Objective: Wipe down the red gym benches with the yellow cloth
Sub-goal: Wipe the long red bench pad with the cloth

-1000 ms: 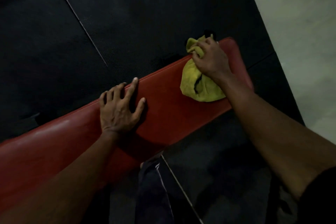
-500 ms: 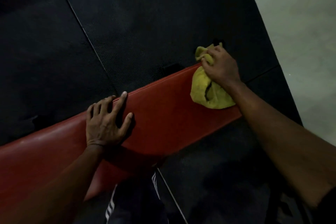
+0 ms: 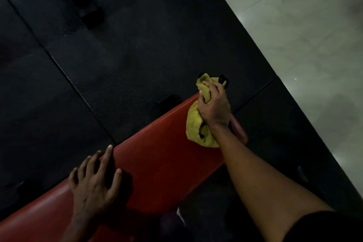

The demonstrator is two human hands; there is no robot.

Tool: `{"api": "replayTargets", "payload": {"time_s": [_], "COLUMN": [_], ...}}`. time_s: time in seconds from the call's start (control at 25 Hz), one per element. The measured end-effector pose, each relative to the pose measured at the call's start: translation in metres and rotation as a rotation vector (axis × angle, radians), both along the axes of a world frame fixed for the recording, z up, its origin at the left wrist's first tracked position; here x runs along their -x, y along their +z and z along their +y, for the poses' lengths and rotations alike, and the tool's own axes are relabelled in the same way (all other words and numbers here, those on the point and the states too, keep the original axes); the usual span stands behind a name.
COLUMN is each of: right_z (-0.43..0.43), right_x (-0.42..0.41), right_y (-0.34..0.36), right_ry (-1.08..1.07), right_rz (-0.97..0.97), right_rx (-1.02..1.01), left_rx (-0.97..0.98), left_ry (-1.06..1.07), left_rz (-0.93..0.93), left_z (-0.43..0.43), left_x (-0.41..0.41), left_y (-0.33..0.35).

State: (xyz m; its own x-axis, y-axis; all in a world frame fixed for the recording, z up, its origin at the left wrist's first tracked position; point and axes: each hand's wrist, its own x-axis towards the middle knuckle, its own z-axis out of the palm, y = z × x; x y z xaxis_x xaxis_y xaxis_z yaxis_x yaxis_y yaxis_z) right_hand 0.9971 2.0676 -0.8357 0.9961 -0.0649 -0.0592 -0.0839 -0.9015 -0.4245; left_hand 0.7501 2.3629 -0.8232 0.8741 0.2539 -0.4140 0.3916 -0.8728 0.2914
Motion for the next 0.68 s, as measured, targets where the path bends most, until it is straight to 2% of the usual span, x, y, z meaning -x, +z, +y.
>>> {"api": "replayTargets", "payload": {"time_s": [0.08, 0.2, 0.32, 0.4, 0.52, 0.68], "right_z": [0.000, -0.005, -0.016, -0.029, -0.060, -0.072], "right_x": [-0.002, -0.013, -0.017, -0.009, 0.026, 0.054], "right_y": [0.001, 0.004, 0.007, 0.006, 0.016, 0.023], "right_ry": [0.006, 0.033, 0.101, -0.008, -0.333, -0.244], "right_rz": [0.021, 0.074, 0.082, 0.071, 0.131, 0.212], "right_rx": [-0.010, -0.049, -0.070, -0.080, -0.077, -0.018], "left_rx": [0.071, 0.163, 0.121, 0.058, 0.043, 0.019], "left_ry": [-0.010, -0.145, -0.237, -0.245, -0.240, -0.218], "left_rz": [0.011, -0.005, -0.022, -0.063, -0.110, -0.117], "left_z": [-0.019, -0.071, -0.110, -0.115, -0.115, -0.117], "left_x": [-0.023, -0.090, -0.142, -0.150, -0.142, -0.147], "left_y": [0.006, 0.002, -0.013, -0.022, -0.028, -0.027]}}
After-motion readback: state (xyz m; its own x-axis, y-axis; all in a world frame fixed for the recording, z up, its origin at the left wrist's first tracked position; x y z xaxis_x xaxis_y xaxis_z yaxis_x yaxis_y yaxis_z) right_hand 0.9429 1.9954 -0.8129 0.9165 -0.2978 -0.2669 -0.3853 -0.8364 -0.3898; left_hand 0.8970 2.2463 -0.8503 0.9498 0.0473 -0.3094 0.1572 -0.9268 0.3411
